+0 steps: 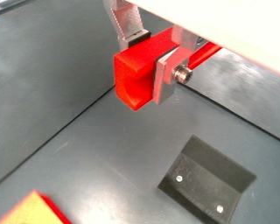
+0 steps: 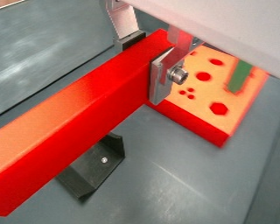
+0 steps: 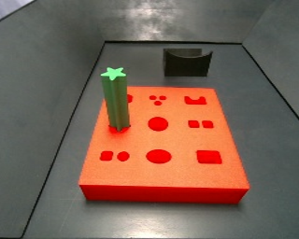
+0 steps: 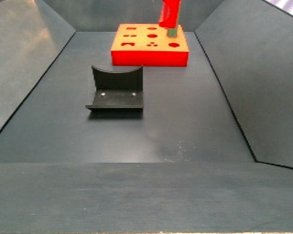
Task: Pick up the arch object. Move up. Place the arch object on the fixture. Regrasp the arch object. Rotate the arch object. Move to above the board. Insert the arch object.
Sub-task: Place the arch object on the fixture.
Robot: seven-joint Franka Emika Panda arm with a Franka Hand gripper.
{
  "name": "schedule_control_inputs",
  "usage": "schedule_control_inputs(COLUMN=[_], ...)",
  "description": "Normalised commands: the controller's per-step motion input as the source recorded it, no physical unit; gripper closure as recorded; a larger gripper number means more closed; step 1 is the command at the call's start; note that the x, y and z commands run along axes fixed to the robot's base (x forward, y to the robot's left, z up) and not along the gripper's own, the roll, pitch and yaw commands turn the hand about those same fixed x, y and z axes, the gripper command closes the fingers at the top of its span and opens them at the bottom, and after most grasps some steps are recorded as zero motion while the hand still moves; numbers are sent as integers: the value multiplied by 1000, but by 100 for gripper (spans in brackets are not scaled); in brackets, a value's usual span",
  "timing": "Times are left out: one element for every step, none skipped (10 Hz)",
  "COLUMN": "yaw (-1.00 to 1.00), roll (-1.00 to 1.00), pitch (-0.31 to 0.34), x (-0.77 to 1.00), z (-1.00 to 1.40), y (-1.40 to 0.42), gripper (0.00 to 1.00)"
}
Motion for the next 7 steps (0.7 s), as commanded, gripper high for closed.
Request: schedule_control_inputs(yaw=[502, 319, 200, 126, -28, -38, -49], roll=[-56, -48, -42, -36, -1000, -1000, -1000], pitch=[269, 235, 208, 190, 69, 66, 56], x=[571, 485, 392, 292, 1000, 1000, 1000], z=[31, 17, 16, 15, -547, -570, -416], y=[-63, -30, -19, -18, -134, -124, -53], gripper=[100, 100, 100, 100, 100, 100, 100])
